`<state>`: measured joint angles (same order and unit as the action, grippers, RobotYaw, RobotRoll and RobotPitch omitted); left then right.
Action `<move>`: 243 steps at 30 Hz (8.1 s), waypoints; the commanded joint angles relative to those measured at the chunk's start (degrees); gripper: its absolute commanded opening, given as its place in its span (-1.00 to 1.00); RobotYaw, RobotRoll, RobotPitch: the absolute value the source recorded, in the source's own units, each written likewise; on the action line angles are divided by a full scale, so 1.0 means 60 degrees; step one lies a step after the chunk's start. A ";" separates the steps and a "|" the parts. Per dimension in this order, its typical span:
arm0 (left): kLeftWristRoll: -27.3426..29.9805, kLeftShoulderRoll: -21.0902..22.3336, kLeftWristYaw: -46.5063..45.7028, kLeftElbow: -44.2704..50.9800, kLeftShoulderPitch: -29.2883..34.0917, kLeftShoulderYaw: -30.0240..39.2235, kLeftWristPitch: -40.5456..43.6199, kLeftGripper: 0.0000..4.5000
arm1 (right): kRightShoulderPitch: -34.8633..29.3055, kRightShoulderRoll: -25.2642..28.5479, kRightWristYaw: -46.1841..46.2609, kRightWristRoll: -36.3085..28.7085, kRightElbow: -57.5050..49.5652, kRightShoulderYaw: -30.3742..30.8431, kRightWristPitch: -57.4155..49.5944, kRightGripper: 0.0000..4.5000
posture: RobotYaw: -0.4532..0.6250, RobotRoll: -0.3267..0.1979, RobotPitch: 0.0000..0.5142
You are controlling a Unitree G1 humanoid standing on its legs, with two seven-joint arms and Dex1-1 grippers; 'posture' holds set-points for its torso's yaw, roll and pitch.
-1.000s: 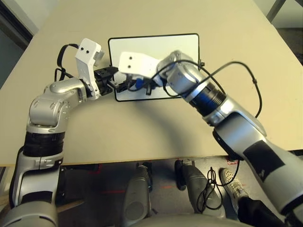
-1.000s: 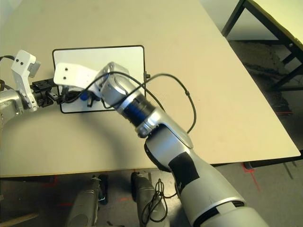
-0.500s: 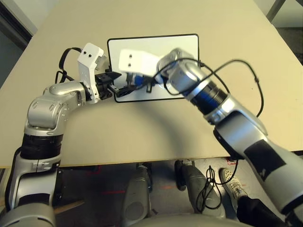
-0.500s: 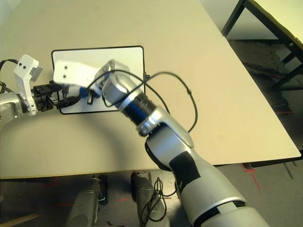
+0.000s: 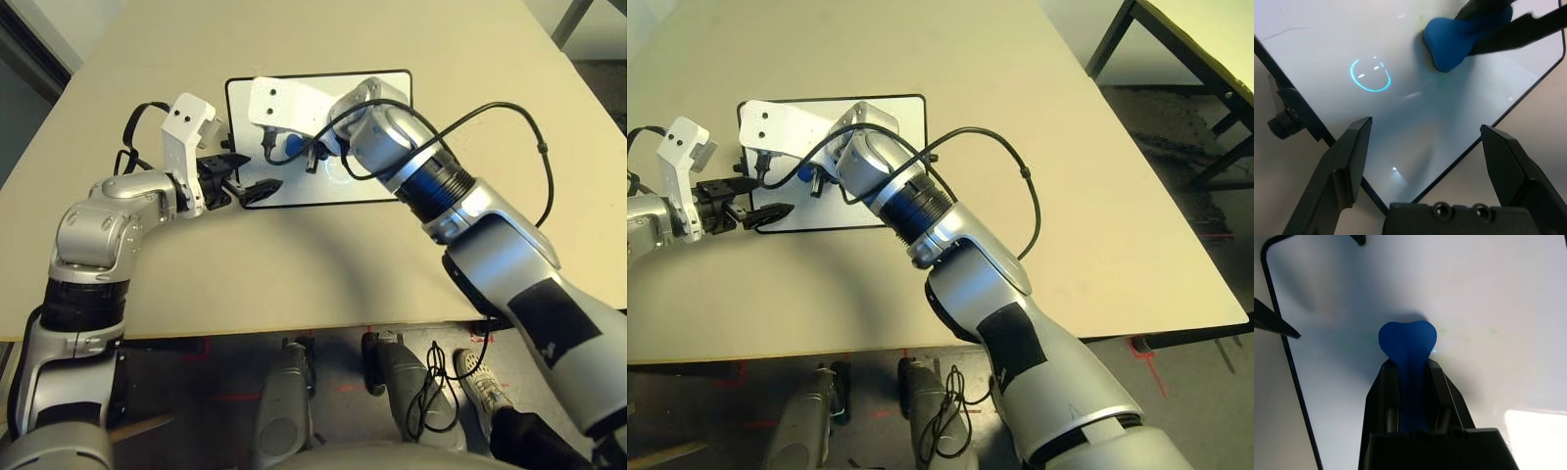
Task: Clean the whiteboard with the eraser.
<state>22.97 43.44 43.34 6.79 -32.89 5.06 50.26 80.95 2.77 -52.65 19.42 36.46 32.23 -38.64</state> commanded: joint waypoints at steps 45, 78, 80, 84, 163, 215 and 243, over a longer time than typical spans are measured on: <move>0.0022 0.0111 0.0102 -0.0054 -0.0034 -0.0238 0.0064 1.00 | 0.0403 -0.0128 0.0552 -0.0017 0.1423 -0.0651 0.0574 -0.75 | -0.08 0.25 -0.02; -0.0026 0.0057 0.0225 -0.0203 -0.0132 -0.0372 -0.0009 1.00 | 0.0727 0.0383 0.0658 0.0073 0.1827 -0.0833 0.0602 -0.75 | -0.12 0.25 -0.01; -0.0023 0.0038 0.0219 -0.0204 -0.0133 -0.0377 -0.0014 1.00 | 0.0589 0.0341 0.0551 0.0123 0.1756 -0.0739 0.0573 -0.75 | -0.12 0.25 -0.01; -0.0015 0.0028 0.0218 -0.0201 -0.0126 -0.0370 -0.0011 1.00 | -0.0231 0.0377 -0.0087 0.0317 0.0623 -0.0171 0.0117 -0.75 | -0.12 0.25 -0.01; -0.0021 0.0217 0.0483 -0.0291 -0.0142 -0.0425 0.0042 1.00 | -0.0867 -0.0088 0.0694 0.0140 0.0123 -0.0174 -0.0222 -0.75 | -0.12 0.25 0.02; -0.0876 -0.0893 -0.3122 -0.5849 -0.1607 0.3191 -0.7714 1.00 | -0.3575 0.2885 0.5644 -0.2646 -0.3898 -0.6804 -0.5943 -0.75 | -0.08 0.25 -0.09; -0.0903 -0.1393 -0.3059 -0.6460 -0.1659 0.2538 -0.7612 1.00 | -0.3947 0.3268 0.6886 -0.3787 -0.3021 -0.7855 -0.3268 0.99 | -0.06 0.25 -0.23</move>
<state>18.04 35.08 24.91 -31.70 -42.83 20.86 4.14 57.44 21.22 -12.27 -2.32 18.00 -12.90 -63.57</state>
